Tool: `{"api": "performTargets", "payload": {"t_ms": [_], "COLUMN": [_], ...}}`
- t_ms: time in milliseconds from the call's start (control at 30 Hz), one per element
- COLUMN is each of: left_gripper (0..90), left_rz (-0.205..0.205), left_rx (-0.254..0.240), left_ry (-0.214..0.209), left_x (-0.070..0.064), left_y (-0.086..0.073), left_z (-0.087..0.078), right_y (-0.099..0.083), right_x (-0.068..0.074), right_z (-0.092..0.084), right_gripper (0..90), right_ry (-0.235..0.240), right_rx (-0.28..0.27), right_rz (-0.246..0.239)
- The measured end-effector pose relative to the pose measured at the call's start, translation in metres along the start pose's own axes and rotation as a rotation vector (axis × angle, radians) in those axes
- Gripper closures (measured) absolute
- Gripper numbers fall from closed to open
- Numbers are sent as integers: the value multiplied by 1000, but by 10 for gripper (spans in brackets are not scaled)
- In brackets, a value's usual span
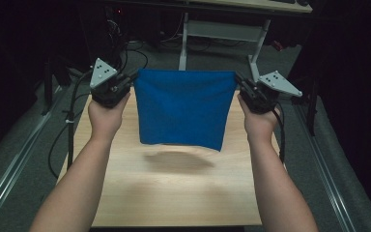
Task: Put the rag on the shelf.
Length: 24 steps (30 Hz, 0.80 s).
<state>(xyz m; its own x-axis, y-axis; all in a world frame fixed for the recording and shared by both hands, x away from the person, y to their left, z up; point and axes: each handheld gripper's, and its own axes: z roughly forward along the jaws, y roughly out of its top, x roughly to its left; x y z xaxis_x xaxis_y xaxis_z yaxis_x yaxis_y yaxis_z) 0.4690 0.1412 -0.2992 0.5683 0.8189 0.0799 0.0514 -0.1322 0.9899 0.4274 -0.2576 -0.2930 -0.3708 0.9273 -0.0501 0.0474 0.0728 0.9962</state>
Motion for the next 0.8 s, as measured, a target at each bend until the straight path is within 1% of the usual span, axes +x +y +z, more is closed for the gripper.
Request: {"api": "performTargets", "payload": {"t_ms": [33,67,100,167,233,300,400,433,500,533,567,600,633,700,800], "left_gripper": [886,886,886,886,886,886,885,884,884,884,884,884,884,884,883], "left_rz": [-1,0,3,9,31,42,42,34,4,-10,-14,-19,-23,-35,-41], "left_rx": [-1,6,10,21,50,66,98,119,144,161,174,202,217,261,299], "left_ry": [7,14,21,34,47,53,70,72,68,72,74,76,77,69,52], "left_x": [2,4,6,9,12,13,17,19,23,25,26,27,27,28,26], "left_y": [0,1,2,4,5,7,5,2,-6,-12,-16,-23,-27,-40,-58], "left_z": [3,6,9,17,25,33,45,50,57,62,65,70,72,78,82], "right_y": [3,4,5,6,8,8,4,2,-6,-9,-16,-19,-25,-34,-48], "right_x": [-1,-1,-1,-3,-8,-12,-17,-17,-19,-19,-21,-21,-21,-19,-19], "right_z": [7,11,15,26,39,47,62,65,75,79,84,87,91,97,101], "right_gripper": [891,891,891,891,891,891,891,891,891,891,892,891,891,891,891], "right_ry": [-4,-8,-14,-19,-35,-37,-48,-50,-58,-56,-53,-51,-52,-57,-54], "right_rx": [8,13,18,37,63,77,116,124,154,172,199,210,235,269,308], "right_rz": [-14,-14,-26,-36,-63,-54,-49,-49,-73,-69,-55,-48,-51,-77,-94]}}
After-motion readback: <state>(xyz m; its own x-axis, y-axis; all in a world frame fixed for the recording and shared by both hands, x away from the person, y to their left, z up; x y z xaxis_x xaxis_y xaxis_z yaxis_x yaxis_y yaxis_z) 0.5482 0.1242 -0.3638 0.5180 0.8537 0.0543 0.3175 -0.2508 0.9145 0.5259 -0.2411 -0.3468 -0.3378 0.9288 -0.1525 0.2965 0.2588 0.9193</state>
